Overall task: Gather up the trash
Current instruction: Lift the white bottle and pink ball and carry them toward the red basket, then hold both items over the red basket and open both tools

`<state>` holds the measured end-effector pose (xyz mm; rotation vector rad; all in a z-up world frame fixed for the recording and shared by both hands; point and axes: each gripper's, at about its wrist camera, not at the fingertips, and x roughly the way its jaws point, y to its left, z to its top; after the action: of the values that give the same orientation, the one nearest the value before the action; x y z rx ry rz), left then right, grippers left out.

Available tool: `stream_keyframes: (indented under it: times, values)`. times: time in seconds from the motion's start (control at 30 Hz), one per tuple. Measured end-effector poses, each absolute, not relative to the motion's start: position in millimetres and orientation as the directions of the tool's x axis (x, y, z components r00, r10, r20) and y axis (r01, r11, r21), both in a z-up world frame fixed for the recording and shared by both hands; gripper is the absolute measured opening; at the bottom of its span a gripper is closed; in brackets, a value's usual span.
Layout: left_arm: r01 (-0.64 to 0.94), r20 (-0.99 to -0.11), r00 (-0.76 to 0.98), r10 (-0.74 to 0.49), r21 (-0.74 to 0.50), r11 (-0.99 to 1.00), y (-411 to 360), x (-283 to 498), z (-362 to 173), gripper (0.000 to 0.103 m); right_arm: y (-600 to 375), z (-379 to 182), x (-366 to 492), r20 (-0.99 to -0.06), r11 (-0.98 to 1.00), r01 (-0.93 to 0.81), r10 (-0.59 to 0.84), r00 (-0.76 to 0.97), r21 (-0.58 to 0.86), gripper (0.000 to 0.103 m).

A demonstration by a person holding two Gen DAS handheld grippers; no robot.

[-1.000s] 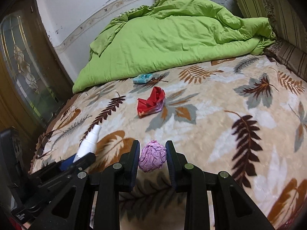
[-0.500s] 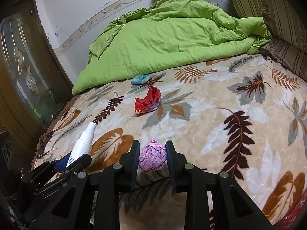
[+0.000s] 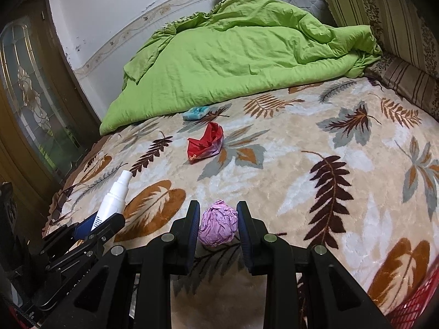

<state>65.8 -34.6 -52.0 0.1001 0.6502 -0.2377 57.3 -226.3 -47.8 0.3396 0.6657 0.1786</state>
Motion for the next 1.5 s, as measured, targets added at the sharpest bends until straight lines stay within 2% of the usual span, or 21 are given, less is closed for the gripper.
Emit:
stream_keyframes:
  times: [0.2,0.43,0.6,0.8,1.03,1.07,1.1,1.2,1.23,1.5]
  values:
    - [0.313,-0.609,0.752,-0.252,-0.007,0.95,-46,59,-47,0.029,-237,-46,45,-0.575,0.911,-0.037,0.29,0.765,0.41,0.029]
    - [0.494,-0.601,0.684,-0.413,-0.034,0.869,-96,41,-29,0.029,-288,-34,-2,-0.564,0.89,0.057,0.237,0.791,0.453,0.029]
    - [0.636,-0.614,0.57,-0.546,-0.09,0.766,-154,26,-14,0.029,-355,-18,-61,-0.56,0.86,0.202,0.113,0.821,0.469,0.029]
    - [0.809,-0.646,0.311,-0.697,-0.205,0.551,-241,-12,-8,0.029,-429,-10,-136,-0.575,0.797,0.397,-0.077,0.815,0.456,0.029]
    - [0.877,-0.698,0.091,-0.71,-0.281,0.389,-329,-50,-26,0.029,-488,-22,-191,-0.599,0.681,0.537,-0.178,0.781,0.498,0.032]
    - [0.882,-0.703,0.066,-0.709,-0.291,0.371,-339,-53,-30,0.033,-493,-25,-194,-0.605,0.673,0.544,-0.176,0.777,0.502,0.032]
    - [0.885,-0.712,0.051,-0.701,-0.293,0.362,-347,-55,-33,0.045,-497,-27,-198,-0.611,0.664,0.556,-0.185,0.77,0.499,0.033]
    - [0.878,-0.713,0.053,-0.699,-0.3,0.373,-351,-54,-36,0.047,-506,-34,-202,-0.614,0.647,0.564,-0.182,0.768,0.513,0.053]
    - [0.877,-0.71,0.049,-0.703,-0.306,0.37,-350,-54,-36,0.047,-508,-35,-203,-0.614,0.64,0.567,-0.183,0.768,0.519,0.055]
    - [0.856,-0.7,0.167,-0.694,-0.247,0.455,-309,-29,-23,0.054,-506,-35,-190,-0.598,0.665,0.52,-0.134,0.79,0.536,0.055]
